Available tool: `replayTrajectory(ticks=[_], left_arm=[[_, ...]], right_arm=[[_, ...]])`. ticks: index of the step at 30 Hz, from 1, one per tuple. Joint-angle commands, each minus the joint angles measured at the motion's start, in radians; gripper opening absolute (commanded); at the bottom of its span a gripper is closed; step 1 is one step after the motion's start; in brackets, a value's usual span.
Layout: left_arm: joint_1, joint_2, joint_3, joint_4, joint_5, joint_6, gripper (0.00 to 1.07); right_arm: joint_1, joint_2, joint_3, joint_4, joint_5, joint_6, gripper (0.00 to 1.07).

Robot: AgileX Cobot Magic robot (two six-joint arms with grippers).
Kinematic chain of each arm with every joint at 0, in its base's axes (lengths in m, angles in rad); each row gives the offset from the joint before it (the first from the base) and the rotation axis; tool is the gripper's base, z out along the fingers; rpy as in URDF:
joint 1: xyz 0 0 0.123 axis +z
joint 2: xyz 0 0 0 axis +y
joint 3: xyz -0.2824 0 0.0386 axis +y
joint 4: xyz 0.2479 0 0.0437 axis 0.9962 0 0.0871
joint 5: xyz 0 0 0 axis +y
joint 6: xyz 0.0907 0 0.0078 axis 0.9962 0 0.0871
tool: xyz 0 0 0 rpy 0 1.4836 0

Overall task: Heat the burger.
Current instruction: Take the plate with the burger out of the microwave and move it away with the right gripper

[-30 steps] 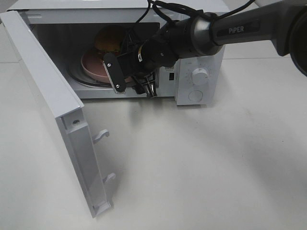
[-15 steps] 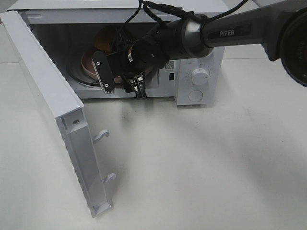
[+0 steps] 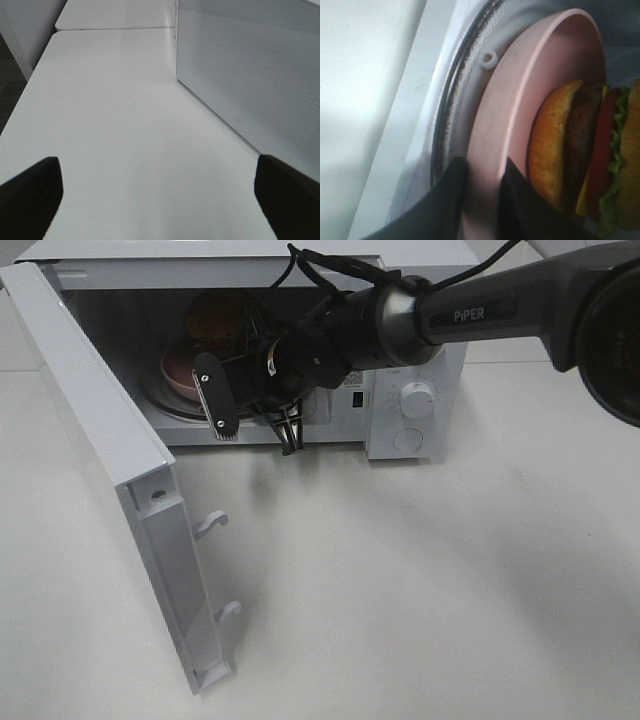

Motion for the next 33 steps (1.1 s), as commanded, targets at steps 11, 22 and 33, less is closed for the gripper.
replayTrajectory(ticks=[11,22,33], left_arm=[[0.004,-0.016,0.003,-0.003,-0.01,-0.006,0.96],[0.004,-0.016,0.003,-0.003,-0.01,-0.005,0.96],[0.004,-0.016,0.003,-0.003,-0.01,-0.004,0.96]], right_arm=[[0.009,-0.004,-0.009,0.032,-0.106,0.002,0.0],[0.01,-0.032,-0.009,0.032,-0.022,-0.003,0.0],[0.01,-0.076,0.028,0.053,0.047,-0.071,0.0]])
